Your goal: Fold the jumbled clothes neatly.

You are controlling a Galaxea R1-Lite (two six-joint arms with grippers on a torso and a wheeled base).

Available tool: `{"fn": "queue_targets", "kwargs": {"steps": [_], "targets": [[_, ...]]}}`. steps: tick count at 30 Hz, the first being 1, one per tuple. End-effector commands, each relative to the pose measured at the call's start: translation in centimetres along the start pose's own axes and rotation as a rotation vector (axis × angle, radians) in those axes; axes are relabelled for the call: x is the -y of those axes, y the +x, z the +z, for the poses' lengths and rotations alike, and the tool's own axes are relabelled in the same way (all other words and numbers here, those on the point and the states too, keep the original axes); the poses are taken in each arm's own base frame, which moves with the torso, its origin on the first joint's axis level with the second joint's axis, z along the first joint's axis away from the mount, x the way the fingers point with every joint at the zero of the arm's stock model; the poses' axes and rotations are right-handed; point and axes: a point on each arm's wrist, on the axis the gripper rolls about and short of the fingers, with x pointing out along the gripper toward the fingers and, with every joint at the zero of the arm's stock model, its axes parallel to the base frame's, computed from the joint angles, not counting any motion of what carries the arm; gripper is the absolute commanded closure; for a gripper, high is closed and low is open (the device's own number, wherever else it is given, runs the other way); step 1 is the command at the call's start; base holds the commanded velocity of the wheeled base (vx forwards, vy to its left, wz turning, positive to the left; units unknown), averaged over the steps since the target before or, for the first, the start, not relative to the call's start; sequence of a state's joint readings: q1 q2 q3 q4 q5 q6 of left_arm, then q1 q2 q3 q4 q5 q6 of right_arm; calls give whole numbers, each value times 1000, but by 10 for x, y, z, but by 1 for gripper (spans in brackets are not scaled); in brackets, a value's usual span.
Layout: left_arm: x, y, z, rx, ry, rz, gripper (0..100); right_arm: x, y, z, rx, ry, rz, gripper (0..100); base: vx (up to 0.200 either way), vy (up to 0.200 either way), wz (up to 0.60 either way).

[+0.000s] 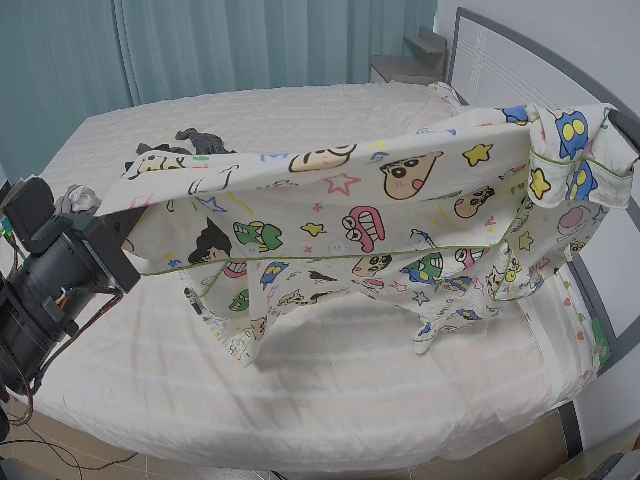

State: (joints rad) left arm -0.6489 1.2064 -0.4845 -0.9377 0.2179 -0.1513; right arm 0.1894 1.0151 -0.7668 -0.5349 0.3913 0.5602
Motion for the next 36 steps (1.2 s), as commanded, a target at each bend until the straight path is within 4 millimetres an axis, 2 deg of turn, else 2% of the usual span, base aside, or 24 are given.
{"fn": "queue_targets", "kwargs": {"steps": [1,6,10,15,17,18,21,23,29,31,33,36], "targets": [[0,-6,6,24,-6,-5,100,-10,-12,5,21,-14,28,100,-200,0,0],[-1,-8,4,18,-3,-6,100,-9,-14,4,8,-8,15,100,-200,0,0],[-3,-12,-6,-16,3,1,100,-2,-10,-2,-17,4,-7,100,0,0,0],[-8,-21,-24,-86,18,19,100,14,0,-19,-84,35,-57,100,0,0,0],[-9,-21,-24,-87,18,20,100,15,0,-19,-87,36,-58,100,0,0,0],[-11,-25,-35,-155,26,31,100,26,7,-31,-135,51,-88,100,0,0,0],[-13,-26,-45,-235,42,42,100,35,13,-40,-172,69,-117,100,0,0,0],[-14,-25,-54,-314,47,55,100,49,20,-50,-206,88,-160,100,0,0,0],[-15,3,-72,-382,36,97,100,80,38,-65,-209,98,-209,100,0,0,0],[-15,5,-72,-381,37,96,100,81,39,-65,-206,98,-209,100,0,0,0],[-13,29,-74,-336,31,104,100,97,49,-68,-184,95,-231,100,0,0,0],[-12,42,-73,-310,26,105,100,105,54,-69,-178,94,-241,100,0,0,0]]}}
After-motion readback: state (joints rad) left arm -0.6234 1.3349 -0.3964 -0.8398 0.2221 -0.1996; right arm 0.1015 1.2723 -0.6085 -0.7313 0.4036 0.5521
